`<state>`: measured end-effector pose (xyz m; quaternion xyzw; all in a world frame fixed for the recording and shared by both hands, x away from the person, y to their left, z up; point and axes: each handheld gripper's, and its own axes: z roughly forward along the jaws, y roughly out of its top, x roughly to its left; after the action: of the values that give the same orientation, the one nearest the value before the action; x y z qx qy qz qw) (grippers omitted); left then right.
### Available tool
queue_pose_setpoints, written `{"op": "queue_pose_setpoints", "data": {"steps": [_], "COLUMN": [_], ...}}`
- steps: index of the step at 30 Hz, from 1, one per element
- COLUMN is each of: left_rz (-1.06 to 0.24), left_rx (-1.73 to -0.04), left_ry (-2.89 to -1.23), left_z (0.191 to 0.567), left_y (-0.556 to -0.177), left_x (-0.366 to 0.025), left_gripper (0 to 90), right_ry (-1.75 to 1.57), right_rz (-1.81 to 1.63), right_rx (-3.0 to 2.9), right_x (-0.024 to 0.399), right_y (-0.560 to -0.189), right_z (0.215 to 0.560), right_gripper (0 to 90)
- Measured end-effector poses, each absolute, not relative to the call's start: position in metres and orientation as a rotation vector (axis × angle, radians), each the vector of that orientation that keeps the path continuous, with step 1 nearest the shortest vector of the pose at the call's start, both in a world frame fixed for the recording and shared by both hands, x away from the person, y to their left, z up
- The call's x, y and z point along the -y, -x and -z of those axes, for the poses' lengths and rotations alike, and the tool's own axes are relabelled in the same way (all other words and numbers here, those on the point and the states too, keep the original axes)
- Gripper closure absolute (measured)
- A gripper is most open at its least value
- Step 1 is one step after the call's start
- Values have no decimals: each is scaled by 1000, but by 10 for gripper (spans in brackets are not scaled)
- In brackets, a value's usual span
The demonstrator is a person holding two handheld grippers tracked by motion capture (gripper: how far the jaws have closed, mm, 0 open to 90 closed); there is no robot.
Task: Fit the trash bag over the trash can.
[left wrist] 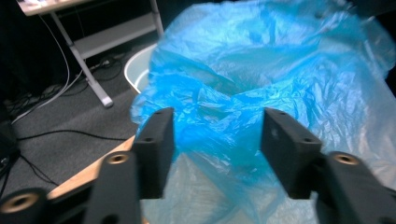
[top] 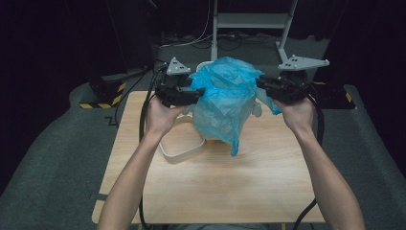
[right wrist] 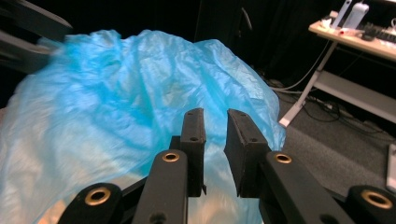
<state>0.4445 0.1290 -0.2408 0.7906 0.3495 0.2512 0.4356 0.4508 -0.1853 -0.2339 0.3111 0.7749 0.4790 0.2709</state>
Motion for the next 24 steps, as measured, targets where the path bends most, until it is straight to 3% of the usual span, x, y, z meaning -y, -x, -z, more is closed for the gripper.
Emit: {"op": "queue_pose_setpoints", "data": {"steps": [5, 13, 19, 24], "left_rz": [-626, -640, -666, -685], "left_rx": [-874, -887, -908, -937], "left_ry": [-1984, -1974, -1964, -1946], "left_z": [244, 245, 242, 240], "left_y": [-450, -453, -456, -465], "left_x": [-126, -127, -132, -138], "left_gripper": [698, 895, 898, 898], "right_ry": [-805, -755, -793, -808], "right_rz": [-1299, -1306, -1308, -1313], "right_rx": [-2118, -2161, -2160, -2173], "right_x": [189, 177, 171, 170], "right_y": [-438, -430, -441, -448], "right_z": [242, 252, 255, 257], "right_gripper": [784, 777, 726, 780]}}
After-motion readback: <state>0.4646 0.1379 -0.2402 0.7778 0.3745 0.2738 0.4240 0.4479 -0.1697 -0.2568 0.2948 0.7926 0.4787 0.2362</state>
